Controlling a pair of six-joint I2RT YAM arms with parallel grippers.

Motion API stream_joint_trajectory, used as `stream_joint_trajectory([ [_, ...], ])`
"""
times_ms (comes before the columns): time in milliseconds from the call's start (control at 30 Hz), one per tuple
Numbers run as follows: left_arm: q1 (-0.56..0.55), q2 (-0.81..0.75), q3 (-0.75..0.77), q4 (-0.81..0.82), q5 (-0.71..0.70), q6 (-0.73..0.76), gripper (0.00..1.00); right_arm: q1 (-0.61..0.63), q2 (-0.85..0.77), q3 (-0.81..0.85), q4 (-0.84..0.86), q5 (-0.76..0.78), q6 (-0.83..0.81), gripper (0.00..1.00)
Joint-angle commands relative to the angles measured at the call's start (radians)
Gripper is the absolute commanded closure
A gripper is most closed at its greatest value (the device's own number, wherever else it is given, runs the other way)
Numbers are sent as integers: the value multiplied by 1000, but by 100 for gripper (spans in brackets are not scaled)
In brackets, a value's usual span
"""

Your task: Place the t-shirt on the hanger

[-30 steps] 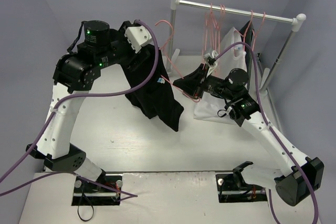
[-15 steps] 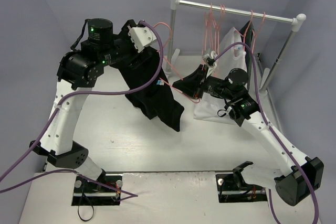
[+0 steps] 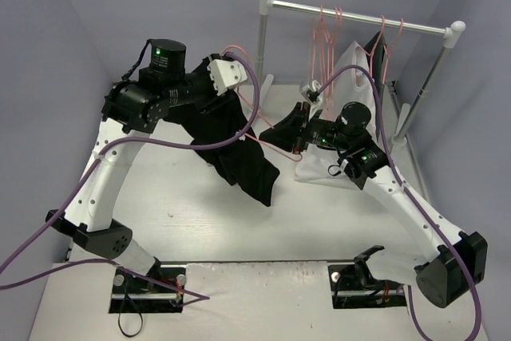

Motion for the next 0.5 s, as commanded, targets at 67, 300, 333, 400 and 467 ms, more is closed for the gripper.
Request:
stream_joint_trajectory([
  [67, 9, -96, -69, 35, 62, 17, 84, -2, -5, 33, 125, -54, -4, 100],
  [300, 18, -168, -172, 39, 23, 6, 100, -17, 15, 21, 108, -6, -15, 100],
  [333, 18, -183, -187, 47, -8, -3, 100, -23, 17, 20, 91, 20, -17, 94],
  [400, 18, -209, -231, 78, -46, -23, 100, -33, 16, 29, 29, 90, -35, 76],
  [467, 18, -238, -293, 136, -109, -47, 100, -39, 10, 47, -61, 190, -64, 59],
])
